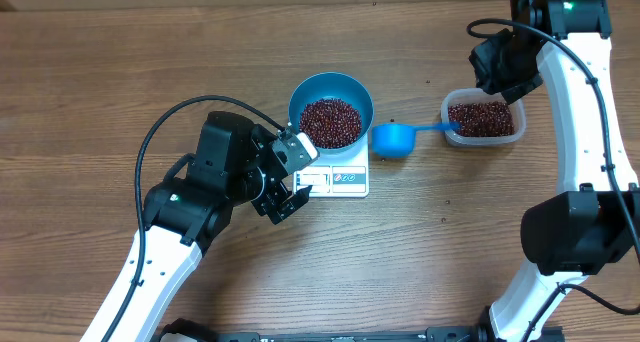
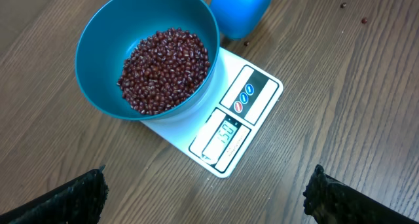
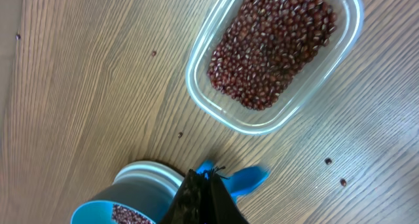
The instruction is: Scoop item into bowl and weigh 150g on scale
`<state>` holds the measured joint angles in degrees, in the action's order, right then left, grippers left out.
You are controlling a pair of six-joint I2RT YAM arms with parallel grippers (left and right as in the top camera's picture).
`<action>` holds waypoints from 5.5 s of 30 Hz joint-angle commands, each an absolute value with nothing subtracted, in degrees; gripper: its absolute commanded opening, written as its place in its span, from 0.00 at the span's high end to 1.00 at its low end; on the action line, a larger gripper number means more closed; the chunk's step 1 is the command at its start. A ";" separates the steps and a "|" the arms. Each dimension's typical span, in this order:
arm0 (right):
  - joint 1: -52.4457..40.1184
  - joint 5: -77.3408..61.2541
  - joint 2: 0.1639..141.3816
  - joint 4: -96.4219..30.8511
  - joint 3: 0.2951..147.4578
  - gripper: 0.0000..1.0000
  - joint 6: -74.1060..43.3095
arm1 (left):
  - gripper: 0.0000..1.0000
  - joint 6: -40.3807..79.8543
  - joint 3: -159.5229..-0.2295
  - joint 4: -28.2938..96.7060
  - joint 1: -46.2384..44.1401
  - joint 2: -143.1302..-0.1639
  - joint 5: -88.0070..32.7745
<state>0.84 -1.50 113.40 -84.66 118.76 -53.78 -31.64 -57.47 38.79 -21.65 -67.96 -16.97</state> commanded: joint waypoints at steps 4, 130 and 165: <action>2.70 -0.91 110.78 -84.53 120.36 0.96 -53.49 | 0.00 -30.65 -59.02 38.79 -21.39 -68.16 -17.43; -14.57 -8.69 110.80 -69.54 81.62 0.50 -9.37 | 0.00 -30.65 -59.02 38.79 -21.39 -68.14 -17.43; -14.57 -6.07 110.80 -63.33 79.64 0.62 -9.32 | 0.00 -30.65 -59.02 38.79 -21.39 -68.16 -17.45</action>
